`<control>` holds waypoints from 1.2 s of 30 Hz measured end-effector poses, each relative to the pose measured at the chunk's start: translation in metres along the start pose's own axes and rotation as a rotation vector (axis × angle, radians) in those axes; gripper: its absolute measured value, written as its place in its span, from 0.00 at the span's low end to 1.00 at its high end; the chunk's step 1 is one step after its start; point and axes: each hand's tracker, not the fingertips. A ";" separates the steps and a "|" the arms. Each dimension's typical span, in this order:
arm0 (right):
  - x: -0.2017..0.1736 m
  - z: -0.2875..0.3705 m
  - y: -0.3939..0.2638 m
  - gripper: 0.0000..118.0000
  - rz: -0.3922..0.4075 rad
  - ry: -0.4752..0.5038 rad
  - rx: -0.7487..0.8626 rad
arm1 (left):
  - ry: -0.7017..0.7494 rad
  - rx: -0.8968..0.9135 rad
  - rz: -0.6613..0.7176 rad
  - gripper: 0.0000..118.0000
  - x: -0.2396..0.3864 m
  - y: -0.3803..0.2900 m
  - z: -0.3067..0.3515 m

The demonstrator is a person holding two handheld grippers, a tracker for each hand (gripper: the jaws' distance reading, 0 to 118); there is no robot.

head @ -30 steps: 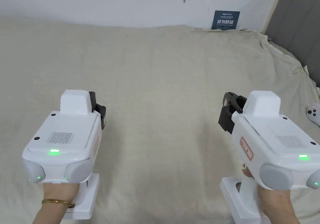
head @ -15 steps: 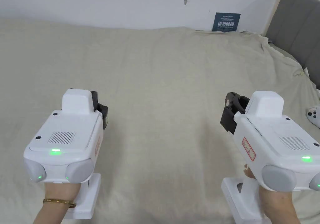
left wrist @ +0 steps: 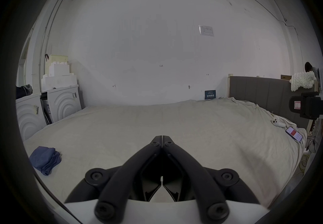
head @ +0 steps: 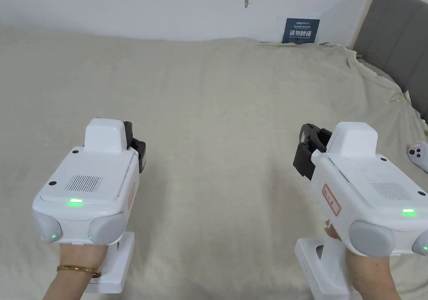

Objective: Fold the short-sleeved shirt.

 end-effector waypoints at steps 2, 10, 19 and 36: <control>0.000 0.000 0.000 0.00 0.000 0.000 0.000 | 0.000 0.003 -0.004 0.00 0.001 0.001 0.000; 0.000 0.000 0.000 0.00 0.002 0.005 -0.005 | -0.005 0.006 -0.003 0.00 0.003 0.003 0.001; 0.000 0.000 -0.001 0.00 0.003 0.005 -0.007 | -0.013 0.010 -0.007 0.00 0.004 0.005 0.001; 0.002 0.002 0.003 0.06 -0.028 -0.010 -0.028 | -0.025 0.016 0.018 0.20 0.006 0.006 0.004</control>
